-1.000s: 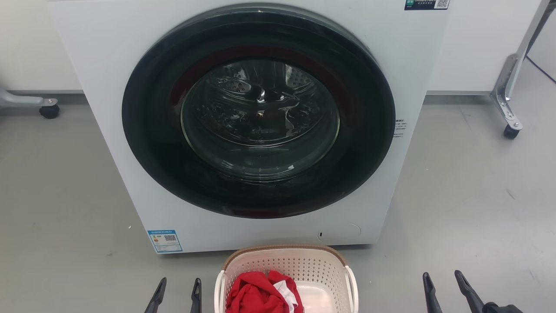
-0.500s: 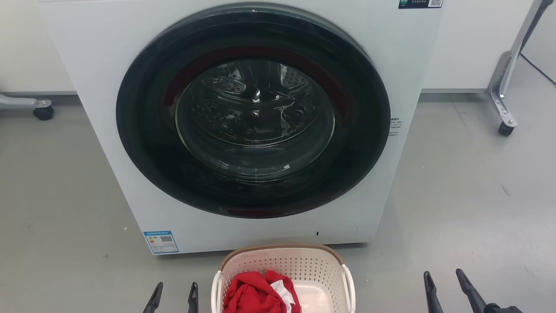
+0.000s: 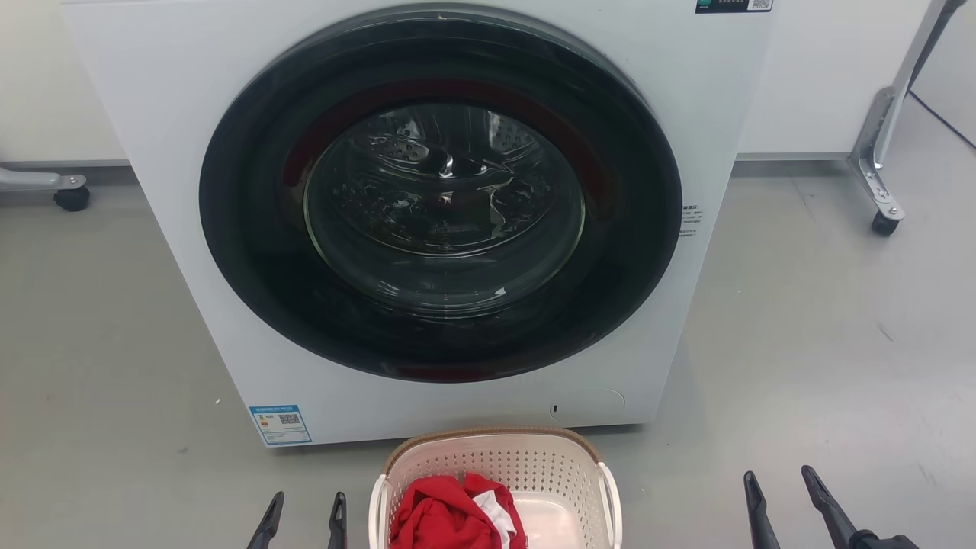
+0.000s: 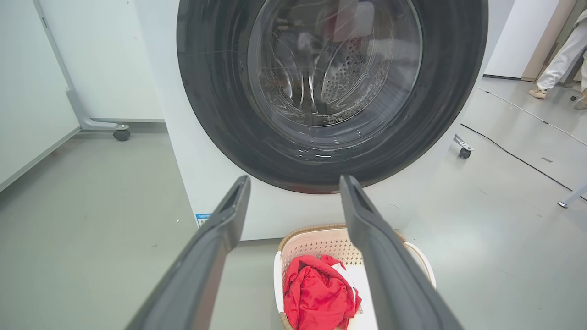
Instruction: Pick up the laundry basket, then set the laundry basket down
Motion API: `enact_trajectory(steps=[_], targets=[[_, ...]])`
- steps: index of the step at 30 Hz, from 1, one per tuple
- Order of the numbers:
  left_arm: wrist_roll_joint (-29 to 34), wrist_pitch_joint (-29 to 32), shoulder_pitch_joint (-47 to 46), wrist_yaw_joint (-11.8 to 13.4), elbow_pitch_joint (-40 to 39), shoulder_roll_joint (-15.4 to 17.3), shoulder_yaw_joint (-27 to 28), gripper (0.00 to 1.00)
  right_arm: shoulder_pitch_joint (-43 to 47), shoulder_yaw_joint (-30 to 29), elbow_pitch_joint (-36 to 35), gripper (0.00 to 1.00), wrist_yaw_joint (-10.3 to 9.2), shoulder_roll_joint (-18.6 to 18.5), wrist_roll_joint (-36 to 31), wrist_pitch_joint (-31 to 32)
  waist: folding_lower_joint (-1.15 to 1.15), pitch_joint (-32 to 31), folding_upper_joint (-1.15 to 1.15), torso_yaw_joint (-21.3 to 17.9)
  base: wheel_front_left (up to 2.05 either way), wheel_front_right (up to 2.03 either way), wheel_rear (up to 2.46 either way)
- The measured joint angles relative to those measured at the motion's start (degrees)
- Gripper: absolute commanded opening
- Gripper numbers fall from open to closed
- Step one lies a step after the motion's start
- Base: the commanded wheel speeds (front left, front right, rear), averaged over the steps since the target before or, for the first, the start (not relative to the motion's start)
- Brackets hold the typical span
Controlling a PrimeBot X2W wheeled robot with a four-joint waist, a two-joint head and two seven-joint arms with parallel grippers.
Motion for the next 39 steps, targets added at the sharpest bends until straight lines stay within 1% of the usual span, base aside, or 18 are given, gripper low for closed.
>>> enact_trajectory(steps=[3, 4, 9, 12, 15, 16, 22, 39], targets=[[0.2, 0.5, 0.0, 0.0, -0.2, -0.1, 0.2, 1.0, 0.1, 0.0, -0.3, 1.0, -0.02, 0.0, 0.0, 0.0, 0.0, 0.0, 0.0, 0.0, 0.0, 0.0, 0.0], [0.2, 0.6, 0.0, 0.0, -0.2, -0.1, 0.2, 0.0, 0.1, 0.0, -0.4, 0.0, -0.12, 0.0, 0.0, 0.1, 0.0, 0.0, 0.0, 0.0, 0.0, 0.0, 0.0], [0.1, 0.7, 0.8, 0.0, 1.9, -0.5, -0.1, 0.0, 1.3, 0.4, 1.8, 0.0, -0.08, 1.1, 0.1, 0.1, 0.0, 0.1, 0.0, 0.0, 0.0, 0.0, 0.0], [-0.7, 1.1, 0.9, -0.6, 2.1, -0.7, 0.4, 0.0, 1.3, -0.4, 1.8, 0.0, 0.35, 1.3, 1.1, 0.6, 0.0, 0.1, 0.0, 0.0, 0.0, 0.0, 0.0], [-2.9, 1.5, 0.9, -0.6, 2.3, -0.9, 1.2, 0.0, 1.1, -1.2, 2.1, 0.0, 0.65, 1.5, 3.0, 1.2, 0.0, 0.2, 0.0, 0.1, 0.0, 0.0, 0.0], [-3.5, 1.5, 0.9, -1.1, 2.4, -0.9, 1.5, 0.0, 1.0, -1.4, 2.2, 0.0, 0.77, 1.7, 3.7, 1.5, 0.0, 0.2, 0.0, 0.1, 0.0, 0.0, 0.0], [-9.7, 3.0, 0.7, -1.9, 3.1, -1.2, 2.9, 0.0, 0.7, -3.2, 2.8, 0.0, 1.88, 2.3, 9.6, 3.1, 0.0, 0.3, 0.0, 0.1, 0.0, 0.0, 0.0], [-22.4, 5.8, -0.8, -4.1, 4.4, -2.1, 6.4, 0.0, -0.6, -7.6, 3.9, 0.0, 4.02, 4.2, 22.9, 7.1, 0.0, 0.5, 0.0, 0.3, 0.0, 0.0, 0.0]])
